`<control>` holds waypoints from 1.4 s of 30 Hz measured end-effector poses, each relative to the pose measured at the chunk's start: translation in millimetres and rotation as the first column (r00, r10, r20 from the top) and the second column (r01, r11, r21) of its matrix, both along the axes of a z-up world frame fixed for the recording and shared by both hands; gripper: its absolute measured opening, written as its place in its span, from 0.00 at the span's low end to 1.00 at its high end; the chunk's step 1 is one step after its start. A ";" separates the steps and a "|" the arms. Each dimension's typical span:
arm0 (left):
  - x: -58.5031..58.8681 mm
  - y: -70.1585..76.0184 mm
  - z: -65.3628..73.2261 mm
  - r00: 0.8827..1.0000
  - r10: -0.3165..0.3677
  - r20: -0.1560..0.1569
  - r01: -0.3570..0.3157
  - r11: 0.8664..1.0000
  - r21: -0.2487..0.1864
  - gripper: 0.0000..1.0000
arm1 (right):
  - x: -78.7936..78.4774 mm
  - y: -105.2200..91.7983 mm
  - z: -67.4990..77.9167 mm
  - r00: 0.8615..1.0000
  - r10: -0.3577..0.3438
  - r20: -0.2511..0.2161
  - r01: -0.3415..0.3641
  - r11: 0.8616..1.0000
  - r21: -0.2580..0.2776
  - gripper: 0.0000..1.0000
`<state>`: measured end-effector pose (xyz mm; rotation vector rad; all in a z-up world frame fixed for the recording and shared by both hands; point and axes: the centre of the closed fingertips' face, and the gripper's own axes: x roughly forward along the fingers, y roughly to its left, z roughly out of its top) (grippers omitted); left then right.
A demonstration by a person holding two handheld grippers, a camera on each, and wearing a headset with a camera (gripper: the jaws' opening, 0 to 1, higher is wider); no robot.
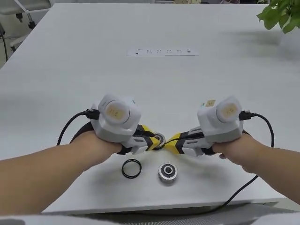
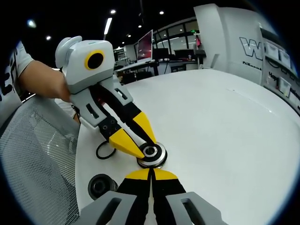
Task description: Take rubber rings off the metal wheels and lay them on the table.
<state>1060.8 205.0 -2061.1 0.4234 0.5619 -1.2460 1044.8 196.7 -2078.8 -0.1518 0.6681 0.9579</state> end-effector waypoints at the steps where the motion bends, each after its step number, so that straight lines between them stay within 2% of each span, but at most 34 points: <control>1: -0.2 0.0 0.0 1.000 -0.001 0.000 0.001 1.000 0.000 0.07 | 0.2 -0.7 0.2 1.000 0.000 -0.006 0.000 1.000 0.005 0.00; 4: -0.6 0.2 0.0 1.000 0.000 0.000 0.000 1.000 0.000 0.07 | 1.5 -5.4 -1.1 1.000 -0.014 0.001 0.014 1.000 -0.008 0.00; 10: -1.2 0.3 -0.1 1.000 0.000 0.001 0.000 1.000 -0.004 0.07 | 6.3 -3.4 6.0 0.999 -0.018 0.049 0.017 1.000 0.015 0.26; 12: -1.3 0.3 0.0 1.000 0.000 0.001 0.000 1.000 -0.004 0.07 | 4.5 3.4 7.8 0.999 -0.004 0.051 0.003 1.000 0.023 0.27; 15: -1.3 0.3 -0.3 1.000 0.000 0.001 0.000 1.000 -0.005 0.07 | 2.4 12.3 5.2 0.998 0.023 0.061 -0.023 1.000 0.005 0.29; 20: -1.5 0.2 -0.2 1.000 0.003 0.002 -0.003 1.000 -0.004 0.07 | 10.1 14.1 6.7 0.995 -0.001 0.095 0.002 1.000 -0.012 0.29; 22: -1.6 0.3 -0.2 1.000 0.004 0.002 -0.004 1.000 -0.006 0.07 | 10.7 13.5 3.6 0.996 -0.007 0.088 0.008 1.000 -0.020 0.30; 24: -1.5 0.2 -0.2 1.000 0.005 0.003 -0.005 1.000 -0.006 0.07 | 9.8 13.2 1.3 0.997 -0.007 0.077 0.009 1.000 -0.021 0.26; 34: -1.5 0.2 -0.1 1.000 0.006 0.003 -0.006 1.000 -0.007 0.07 | 5.6 9.7 2.1 0.999 -0.001 0.051 0.002 1.000 -0.016 0.21; 42: -1.3 -0.2 0.1 1.000 0.007 0.004 -0.007 1.000 -0.007 0.07 | 1.8 3.8 1.3 1.000 0.003 0.030 -0.002 1.000 -0.021 0.12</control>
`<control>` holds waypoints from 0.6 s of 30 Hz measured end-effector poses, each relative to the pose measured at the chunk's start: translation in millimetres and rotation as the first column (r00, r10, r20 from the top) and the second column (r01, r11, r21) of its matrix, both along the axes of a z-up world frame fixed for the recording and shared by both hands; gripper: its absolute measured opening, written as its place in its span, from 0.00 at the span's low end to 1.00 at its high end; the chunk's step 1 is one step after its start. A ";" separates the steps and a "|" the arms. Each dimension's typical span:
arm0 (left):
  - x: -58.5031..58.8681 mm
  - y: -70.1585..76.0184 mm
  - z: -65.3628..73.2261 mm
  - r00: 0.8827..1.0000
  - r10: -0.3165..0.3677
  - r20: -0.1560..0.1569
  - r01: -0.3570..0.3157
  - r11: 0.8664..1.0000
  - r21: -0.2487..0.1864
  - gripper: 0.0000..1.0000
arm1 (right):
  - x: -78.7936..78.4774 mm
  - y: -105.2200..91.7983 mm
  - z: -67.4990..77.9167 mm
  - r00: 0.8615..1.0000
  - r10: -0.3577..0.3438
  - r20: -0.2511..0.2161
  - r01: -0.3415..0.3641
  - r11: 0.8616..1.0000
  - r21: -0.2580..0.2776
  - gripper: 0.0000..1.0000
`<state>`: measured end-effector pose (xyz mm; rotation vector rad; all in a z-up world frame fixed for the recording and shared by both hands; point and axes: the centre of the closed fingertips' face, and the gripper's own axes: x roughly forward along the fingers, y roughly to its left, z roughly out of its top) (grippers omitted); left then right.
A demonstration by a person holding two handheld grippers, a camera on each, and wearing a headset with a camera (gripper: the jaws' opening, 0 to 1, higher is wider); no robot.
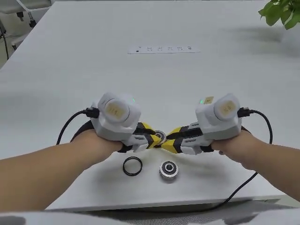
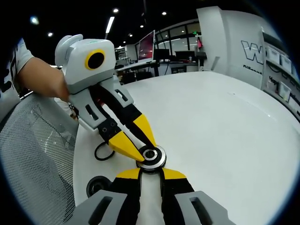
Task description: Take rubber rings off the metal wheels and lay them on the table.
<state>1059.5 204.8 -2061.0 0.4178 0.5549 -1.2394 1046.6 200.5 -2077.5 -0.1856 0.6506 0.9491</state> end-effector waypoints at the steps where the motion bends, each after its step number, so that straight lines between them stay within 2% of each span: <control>1: 0.0 0.1 0.0 1.000 0.000 0.000 0.000 1.000 0.000 0.07 | -0.1 -0.1 -0.1 1.000 -0.001 -0.001 0.001 1.000 0.001 0.11; 6: 0.0 0.2 0.2 1.000 0.003 0.000 -0.003 1.000 0.000 0.07 | -1.0 -0.8 -0.4 1.000 -0.004 -0.008 0.004 1.000 0.003 0.08; 10: -0.1 0.5 0.4 1.000 0.005 0.000 -0.005 1.000 0.002 0.07 | -2.1 -2.1 -0.9 1.000 -0.002 -0.012 0.002 1.000 -0.001 0.00; 11: -0.1 0.5 0.5 1.000 0.004 0.000 -0.004 1.000 0.002 0.07 | -0.7 -4.2 -2.2 1.000 -0.006 -0.002 0.006 1.000 -0.018 0.00; 18: -0.2 0.6 0.4 1.000 0.003 0.000 -0.003 1.000 0.001 0.07 | -0.6 -3.1 -1.1 1.000 -0.006 -0.019 0.006 1.000 0.010 0.00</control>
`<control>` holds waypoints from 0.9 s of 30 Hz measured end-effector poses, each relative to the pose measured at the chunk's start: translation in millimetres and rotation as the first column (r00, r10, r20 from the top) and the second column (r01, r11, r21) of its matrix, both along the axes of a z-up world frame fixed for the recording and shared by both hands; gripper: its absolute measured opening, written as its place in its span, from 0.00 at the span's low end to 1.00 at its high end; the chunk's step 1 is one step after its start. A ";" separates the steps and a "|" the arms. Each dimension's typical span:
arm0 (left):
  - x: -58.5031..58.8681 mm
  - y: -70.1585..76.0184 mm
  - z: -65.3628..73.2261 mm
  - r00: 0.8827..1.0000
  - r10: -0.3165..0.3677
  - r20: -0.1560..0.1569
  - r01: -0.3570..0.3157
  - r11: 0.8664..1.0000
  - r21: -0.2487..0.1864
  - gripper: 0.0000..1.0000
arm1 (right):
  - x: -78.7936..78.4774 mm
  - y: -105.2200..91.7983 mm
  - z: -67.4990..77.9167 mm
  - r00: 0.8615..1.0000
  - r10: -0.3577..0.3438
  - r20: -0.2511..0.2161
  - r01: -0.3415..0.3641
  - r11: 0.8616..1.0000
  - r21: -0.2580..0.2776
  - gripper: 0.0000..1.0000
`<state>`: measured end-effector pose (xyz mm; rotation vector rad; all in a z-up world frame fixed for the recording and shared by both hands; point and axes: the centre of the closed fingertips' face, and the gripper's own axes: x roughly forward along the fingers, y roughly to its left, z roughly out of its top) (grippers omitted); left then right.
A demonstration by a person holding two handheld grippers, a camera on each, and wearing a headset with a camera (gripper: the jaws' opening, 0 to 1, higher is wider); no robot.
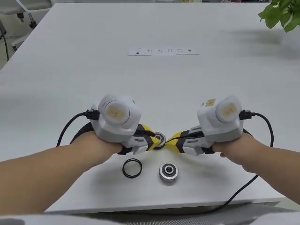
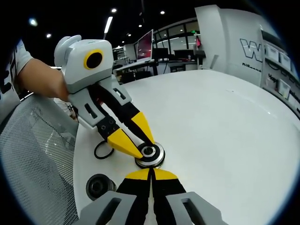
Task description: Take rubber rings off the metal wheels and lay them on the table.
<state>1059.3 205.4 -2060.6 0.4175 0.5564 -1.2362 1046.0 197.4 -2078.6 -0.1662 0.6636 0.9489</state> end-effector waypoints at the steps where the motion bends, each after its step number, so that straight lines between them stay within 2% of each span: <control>1: 0.0 0.0 0.1 1.000 0.000 -0.001 0.000 1.000 -0.001 0.07 | -0.1 -1.6 -0.8 1.000 -0.001 -0.001 0.001 1.000 -0.006 0.00; 2: 0.0 -0.1 0.1 1.000 0.000 -0.001 0.000 1.000 0.000 0.07 | -0.3 -2.5 -0.9 1.000 0.001 0.002 -0.001 1.000 -0.009 0.01; 8: 0.3 0.0 0.0 1.000 0.001 0.000 -0.001 1.000 -0.003 0.07 | 1.3 4.7 5.5 0.999 0.014 0.043 -0.015 1.000 0.017 0.23; 12: 0.3 -0.1 -0.1 1.000 0.002 0.000 -0.002 1.000 -0.003 0.07 | 1.6 14.1 4.0 0.997 0.034 0.064 -0.034 0.999 0.006 0.28; 16: 0.3 -0.1 -0.1 1.000 0.004 0.000 -0.004 1.000 -0.002 0.07 | 4.3 17.0 3.5 0.995 0.037 0.088 -0.036 0.999 -0.010 0.28; 18: 0.6 -0.1 -0.2 1.000 0.005 0.000 -0.005 1.000 -0.002 0.07 | 7.8 13.5 2.9 0.995 0.028 0.100 -0.026 0.999 -0.026 0.24; 27: 0.7 -0.5 -0.5 1.000 0.005 -0.002 -0.005 1.000 -0.004 0.07 | 5.6 10.6 3.7 0.996 0.029 0.086 -0.028 0.999 -0.016 0.22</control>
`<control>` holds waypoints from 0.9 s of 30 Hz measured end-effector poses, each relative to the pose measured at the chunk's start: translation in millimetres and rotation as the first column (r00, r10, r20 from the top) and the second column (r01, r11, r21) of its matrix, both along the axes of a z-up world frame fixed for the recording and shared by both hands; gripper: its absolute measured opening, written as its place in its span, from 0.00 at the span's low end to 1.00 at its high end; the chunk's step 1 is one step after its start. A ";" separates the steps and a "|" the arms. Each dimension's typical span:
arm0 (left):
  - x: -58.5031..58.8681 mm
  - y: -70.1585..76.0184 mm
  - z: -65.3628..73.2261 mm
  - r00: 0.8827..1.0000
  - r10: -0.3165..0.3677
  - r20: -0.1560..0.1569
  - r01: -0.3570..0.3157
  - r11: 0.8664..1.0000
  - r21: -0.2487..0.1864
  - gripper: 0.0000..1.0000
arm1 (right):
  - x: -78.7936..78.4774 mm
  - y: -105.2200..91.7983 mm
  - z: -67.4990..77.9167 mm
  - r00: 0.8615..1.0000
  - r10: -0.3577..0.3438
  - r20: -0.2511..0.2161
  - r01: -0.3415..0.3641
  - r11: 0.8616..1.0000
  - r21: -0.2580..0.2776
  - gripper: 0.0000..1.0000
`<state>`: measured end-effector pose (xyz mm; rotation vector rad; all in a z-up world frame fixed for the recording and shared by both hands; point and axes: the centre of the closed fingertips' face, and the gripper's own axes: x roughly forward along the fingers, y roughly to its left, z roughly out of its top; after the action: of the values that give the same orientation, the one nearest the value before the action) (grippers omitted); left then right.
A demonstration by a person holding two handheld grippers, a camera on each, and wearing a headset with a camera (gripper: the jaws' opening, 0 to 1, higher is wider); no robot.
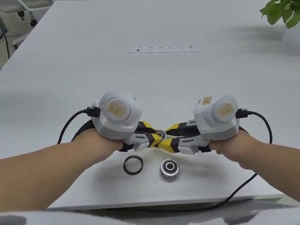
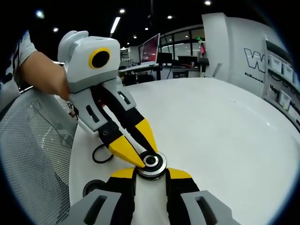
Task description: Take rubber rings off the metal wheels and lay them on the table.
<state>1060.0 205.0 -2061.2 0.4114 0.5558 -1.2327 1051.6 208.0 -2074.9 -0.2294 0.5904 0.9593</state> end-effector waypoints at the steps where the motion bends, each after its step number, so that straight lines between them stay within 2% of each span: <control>1: 0.0 0.0 -0.1 1.000 0.000 -0.001 0.000 1.000 -0.001 0.07 | -0.2 -0.2 0.0 1.000 0.002 0.001 -0.002 1.000 -0.002 0.22; 8: -0.4 -0.4 -0.3 1.000 0.003 -0.002 -0.003 1.000 0.007 0.06 | -0.4 -1.3 -0.4 1.000 0.005 0.005 -0.004 1.000 -0.023 0.21; 17: 0.3 -1.0 -0.2 1.000 0.024 -0.002 -0.024 1.000 0.008 0.06 | -1.6 -3.4 -1.7 0.997 -0.052 -0.053 0.050 0.998 -0.022 0.20; 24: 0.5 -1.0 -0.4 1.000 0.029 -0.001 -0.029 1.000 0.008 0.06 | -2.5 -3.6 -1.8 0.996 -0.064 -0.064 0.062 0.998 -0.031 0.19; 27: 0.0 -0.7 -0.4 1.000 0.025 -0.004 -0.025 1.000 0.007 0.06 | -4.8 -7.8 -2.7 0.997 -0.045 -0.062 0.042 0.998 -0.037 0.14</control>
<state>1059.9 204.2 -2061.5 0.4065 0.5668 -1.2079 1046.8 200.2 -2077.6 -0.2185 0.6680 0.9168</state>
